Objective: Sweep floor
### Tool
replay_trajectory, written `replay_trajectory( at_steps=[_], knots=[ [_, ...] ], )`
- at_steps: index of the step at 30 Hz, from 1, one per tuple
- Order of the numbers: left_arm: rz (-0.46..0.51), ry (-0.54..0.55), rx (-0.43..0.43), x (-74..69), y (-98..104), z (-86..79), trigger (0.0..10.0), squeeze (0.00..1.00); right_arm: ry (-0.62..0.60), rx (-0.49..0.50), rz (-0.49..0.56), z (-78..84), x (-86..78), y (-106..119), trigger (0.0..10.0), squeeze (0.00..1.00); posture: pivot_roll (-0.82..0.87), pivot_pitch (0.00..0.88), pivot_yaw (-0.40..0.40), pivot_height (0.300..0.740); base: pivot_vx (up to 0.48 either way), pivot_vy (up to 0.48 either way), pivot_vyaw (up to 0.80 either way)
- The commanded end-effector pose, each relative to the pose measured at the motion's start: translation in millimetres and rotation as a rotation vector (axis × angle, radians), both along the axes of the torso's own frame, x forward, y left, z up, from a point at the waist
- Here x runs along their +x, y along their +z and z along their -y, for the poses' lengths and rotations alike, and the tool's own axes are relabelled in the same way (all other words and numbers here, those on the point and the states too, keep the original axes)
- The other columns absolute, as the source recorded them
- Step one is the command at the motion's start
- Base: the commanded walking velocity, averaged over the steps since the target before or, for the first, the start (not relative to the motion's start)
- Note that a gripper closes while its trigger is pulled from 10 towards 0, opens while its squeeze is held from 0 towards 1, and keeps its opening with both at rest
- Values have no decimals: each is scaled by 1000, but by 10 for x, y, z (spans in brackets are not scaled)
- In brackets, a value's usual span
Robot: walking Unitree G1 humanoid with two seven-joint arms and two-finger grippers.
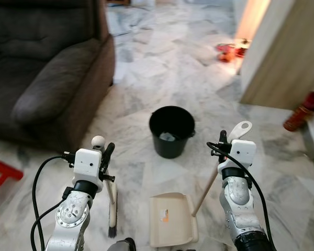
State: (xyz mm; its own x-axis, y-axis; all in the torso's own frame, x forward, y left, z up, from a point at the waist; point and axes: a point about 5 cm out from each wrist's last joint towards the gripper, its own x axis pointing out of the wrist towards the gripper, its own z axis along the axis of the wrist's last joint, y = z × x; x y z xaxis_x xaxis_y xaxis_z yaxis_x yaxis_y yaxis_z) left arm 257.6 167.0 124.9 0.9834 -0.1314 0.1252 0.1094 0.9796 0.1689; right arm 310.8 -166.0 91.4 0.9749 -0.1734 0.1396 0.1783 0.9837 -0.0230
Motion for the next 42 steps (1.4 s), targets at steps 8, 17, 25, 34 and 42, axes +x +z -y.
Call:
replay_trajectory(
  at_steps=[8,17,25,34,42],
  knots=[
    [31,-7,13,26,56,13,10000,0,-32,6,6,29,6,0,10000,0,114,153,8,740,0,0,-800],
    [32,-12,19,23,66,1,10000,0,-22,36,29,-62,217,142,10000,0,119,157,15,740,0,0,-800],
    [30,-13,24,9,67,-12,10000,0,-55,-3,68,21,-59,93,10000,0,121,160,18,740,0,0,-800],
    [36,-21,29,58,84,-9,10000,0,-99,46,67,-32,128,153,10000,0,116,144,28,740,0,0,-797],
    [41,-17,30,52,94,-22,10000,0,-109,24,80,-37,128,213,10000,0,124,139,22,740,0,0,-781]
  ],
)
